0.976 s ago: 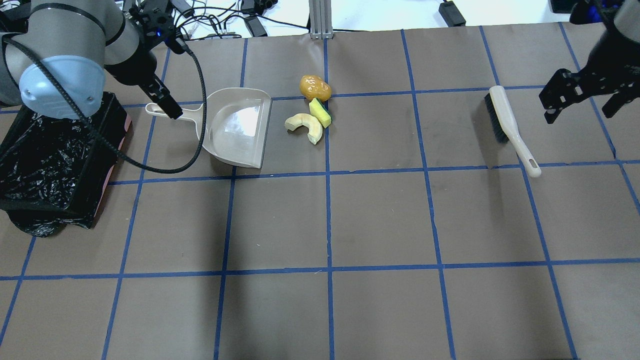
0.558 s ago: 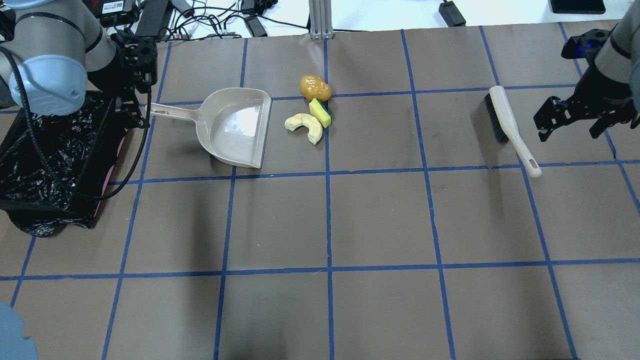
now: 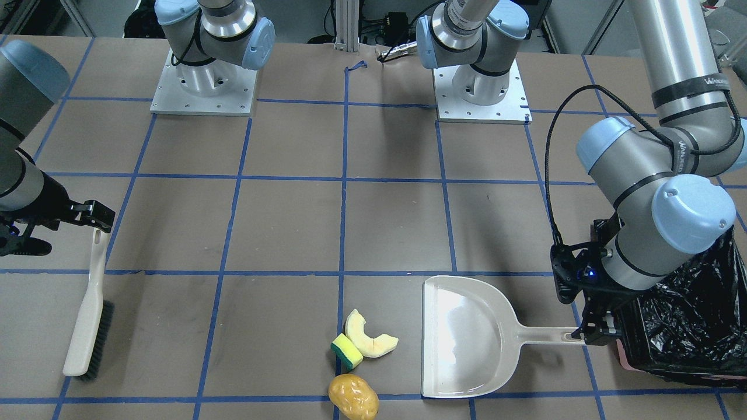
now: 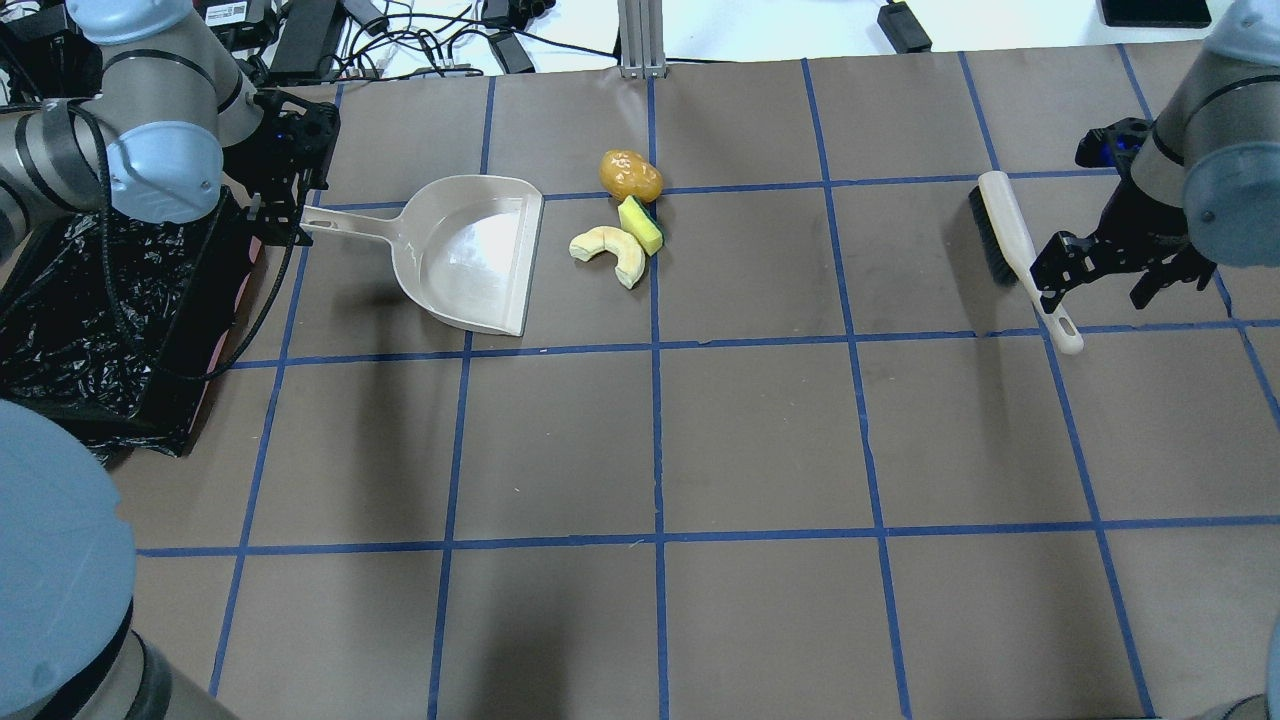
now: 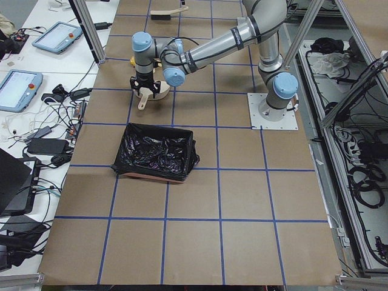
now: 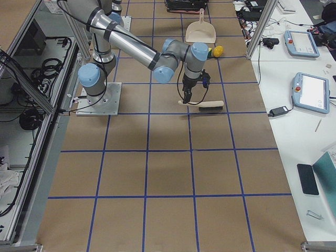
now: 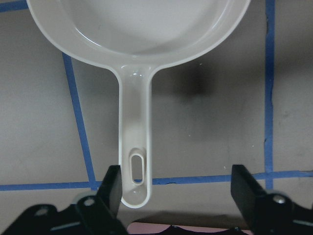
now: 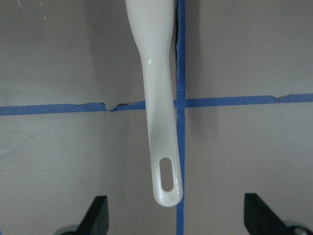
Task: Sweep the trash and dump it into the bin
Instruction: 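Grasp the white dustpan handle with the left gripper while the right reaches for the brush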
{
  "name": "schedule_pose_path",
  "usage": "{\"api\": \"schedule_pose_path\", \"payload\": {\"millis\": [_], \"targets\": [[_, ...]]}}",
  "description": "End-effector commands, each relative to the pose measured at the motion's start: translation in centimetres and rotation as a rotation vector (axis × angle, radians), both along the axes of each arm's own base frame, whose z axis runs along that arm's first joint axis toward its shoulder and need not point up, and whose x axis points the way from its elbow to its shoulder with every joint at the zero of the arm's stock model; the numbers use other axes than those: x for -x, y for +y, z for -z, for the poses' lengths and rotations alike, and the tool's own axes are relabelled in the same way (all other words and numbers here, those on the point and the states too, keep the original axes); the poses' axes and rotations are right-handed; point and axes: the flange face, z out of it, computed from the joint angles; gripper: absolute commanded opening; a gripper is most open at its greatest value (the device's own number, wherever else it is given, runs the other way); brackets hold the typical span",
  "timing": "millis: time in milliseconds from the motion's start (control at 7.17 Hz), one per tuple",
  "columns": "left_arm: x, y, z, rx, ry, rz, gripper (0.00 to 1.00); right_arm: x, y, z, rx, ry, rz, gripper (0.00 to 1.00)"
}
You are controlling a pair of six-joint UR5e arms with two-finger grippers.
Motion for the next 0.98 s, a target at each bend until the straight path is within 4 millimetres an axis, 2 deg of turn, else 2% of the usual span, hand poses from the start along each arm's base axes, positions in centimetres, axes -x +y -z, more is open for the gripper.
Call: {"api": "schedule_pose_path", "payload": {"millis": [0,139,279,837], "targets": [[-0.3,-0.8,1.6,-0.037,-0.017,-0.041,0.84,0.1,-0.4,2.1,-0.031,-0.019,0.000,0.92],[-0.9,-0.7,2.3,-0.071,-0.059,-0.055,0.85,0.3,-1.0,3.1,-0.024,-0.016,-0.002,0.92],[-0.3,-0.9,3.3,-0.082,-0.052,-0.074,0.85,0.4,-1.3,4.1,-0.029,-0.020,-0.002,0.92],[0.4,-1.4,4.7,-0.074,-0.047,-0.084,0.85,0.5,-1.6,5.8,-0.053,-0.035,-0.004,0.77]]}}
